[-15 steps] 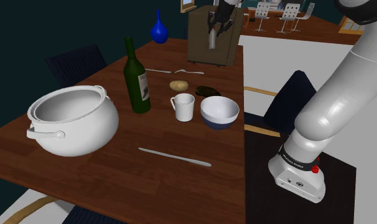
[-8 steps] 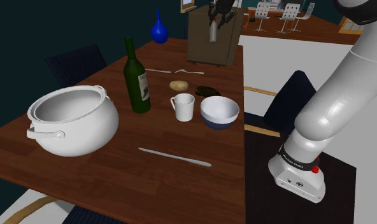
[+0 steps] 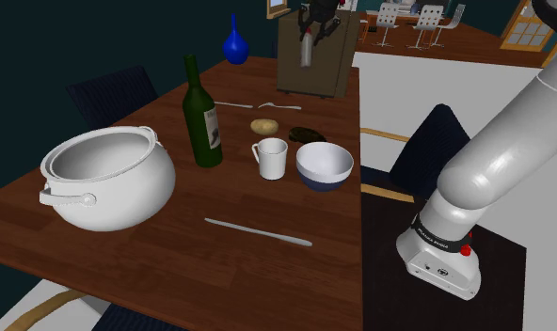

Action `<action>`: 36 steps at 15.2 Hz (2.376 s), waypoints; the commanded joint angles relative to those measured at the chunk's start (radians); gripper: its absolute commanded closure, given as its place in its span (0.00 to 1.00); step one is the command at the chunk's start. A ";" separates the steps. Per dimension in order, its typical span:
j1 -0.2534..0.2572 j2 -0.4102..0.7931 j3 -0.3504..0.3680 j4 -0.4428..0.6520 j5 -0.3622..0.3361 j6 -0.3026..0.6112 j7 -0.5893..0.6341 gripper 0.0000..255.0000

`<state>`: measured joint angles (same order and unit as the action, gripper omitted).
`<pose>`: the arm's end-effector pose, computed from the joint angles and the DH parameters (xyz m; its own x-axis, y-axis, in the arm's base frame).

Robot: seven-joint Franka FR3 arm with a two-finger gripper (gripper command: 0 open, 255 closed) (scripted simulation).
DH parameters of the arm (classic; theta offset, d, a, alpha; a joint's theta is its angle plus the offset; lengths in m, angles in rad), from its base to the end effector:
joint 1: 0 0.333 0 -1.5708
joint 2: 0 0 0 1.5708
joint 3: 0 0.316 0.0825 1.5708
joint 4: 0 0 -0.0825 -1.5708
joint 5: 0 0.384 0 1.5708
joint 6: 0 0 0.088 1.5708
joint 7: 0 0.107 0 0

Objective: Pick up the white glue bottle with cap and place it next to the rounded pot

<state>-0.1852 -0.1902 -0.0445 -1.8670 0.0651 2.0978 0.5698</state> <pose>0.5221 -0.1211 0.6386 0.6158 -0.7271 0.3034 -0.6713 -0.6858 -0.2812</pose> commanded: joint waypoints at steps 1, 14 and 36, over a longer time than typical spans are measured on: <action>0.013 -0.041 0.027 -0.041 -0.015 0.003 0.047 1.00; 0.096 -0.192 0.246 -0.176 -0.069 -0.010 0.368 1.00; 0.184 -0.044 0.717 0.046 -0.220 -0.149 0.968 1.00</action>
<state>-0.0031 -0.2564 0.6452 -1.8485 -0.1365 1.9625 1.5035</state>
